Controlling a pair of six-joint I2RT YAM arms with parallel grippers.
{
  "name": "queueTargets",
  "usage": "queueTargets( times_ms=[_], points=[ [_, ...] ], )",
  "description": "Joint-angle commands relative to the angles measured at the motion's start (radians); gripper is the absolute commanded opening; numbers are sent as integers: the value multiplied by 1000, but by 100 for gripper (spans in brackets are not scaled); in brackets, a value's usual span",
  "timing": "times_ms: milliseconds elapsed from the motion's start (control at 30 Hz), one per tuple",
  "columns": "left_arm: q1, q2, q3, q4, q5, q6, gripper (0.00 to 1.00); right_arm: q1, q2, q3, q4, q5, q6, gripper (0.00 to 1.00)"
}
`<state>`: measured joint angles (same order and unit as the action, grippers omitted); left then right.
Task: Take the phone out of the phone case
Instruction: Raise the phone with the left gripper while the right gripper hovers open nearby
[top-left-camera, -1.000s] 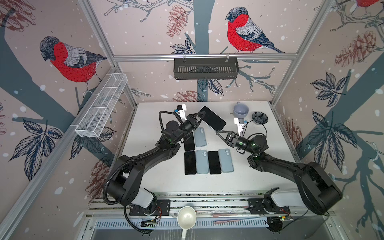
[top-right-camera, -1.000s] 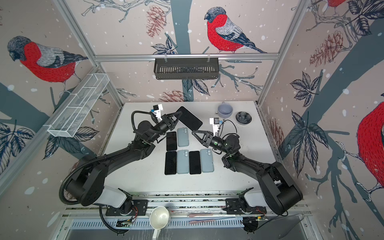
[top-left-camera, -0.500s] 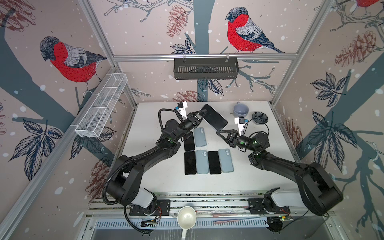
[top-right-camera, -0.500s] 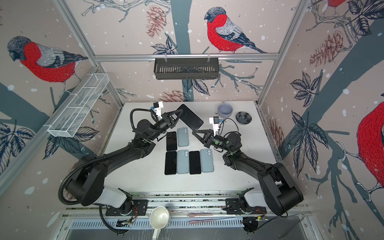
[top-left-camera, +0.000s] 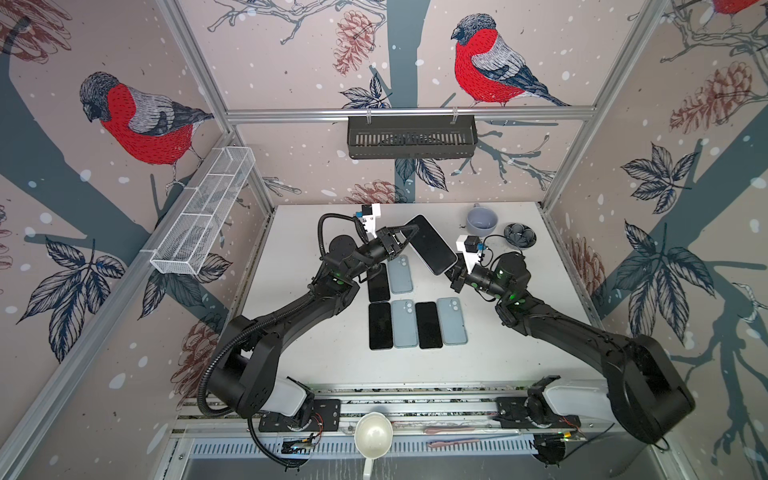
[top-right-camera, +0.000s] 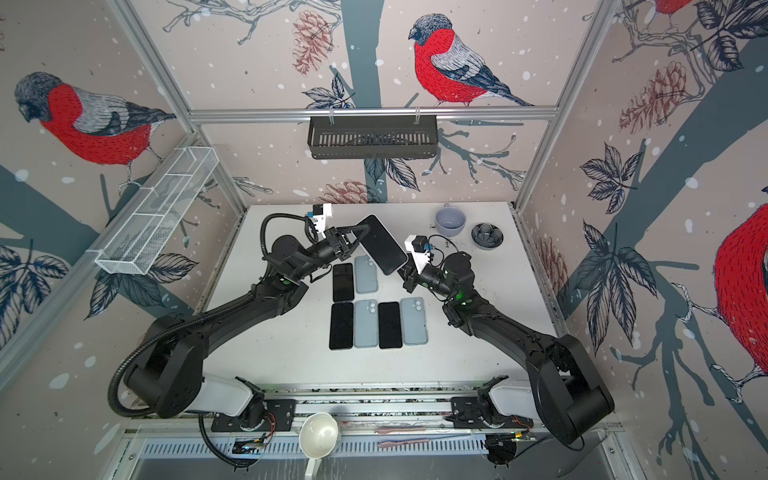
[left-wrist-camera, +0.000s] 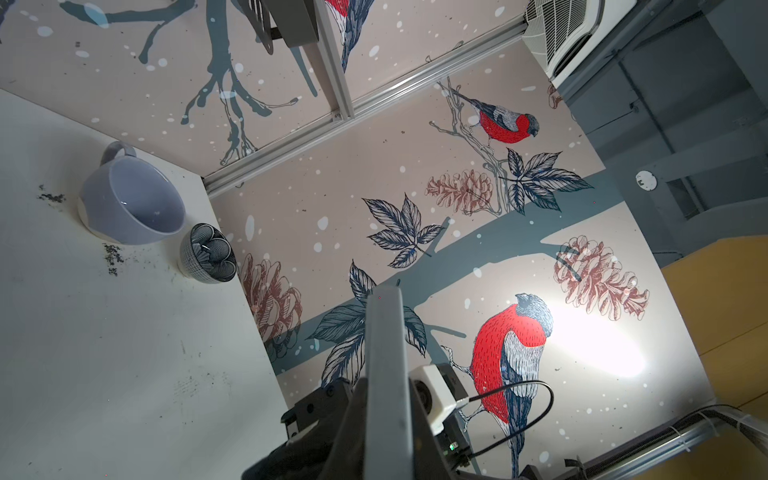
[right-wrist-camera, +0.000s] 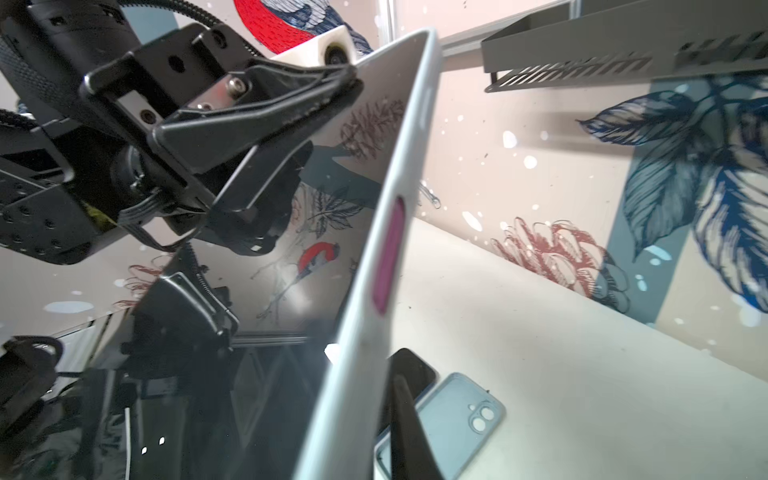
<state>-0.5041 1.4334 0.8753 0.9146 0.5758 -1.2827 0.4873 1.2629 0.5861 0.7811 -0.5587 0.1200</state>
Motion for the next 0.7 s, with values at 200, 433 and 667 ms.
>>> queueTargets(
  times_ms=[200, 433, 667],
  points=[
    [100, -137, 165, -476, 175, 371, 0, -42, -179, -80, -178, 143, -84, 69],
    [190, -129, 422, -1022, 238, 871, 0, -73, -257, -62, -202, 143, -133, 75],
    [228, -127, 482, -1121, 229, 1098, 0, -76, -239, 85, -399, 203, -121, 87]
  ],
)
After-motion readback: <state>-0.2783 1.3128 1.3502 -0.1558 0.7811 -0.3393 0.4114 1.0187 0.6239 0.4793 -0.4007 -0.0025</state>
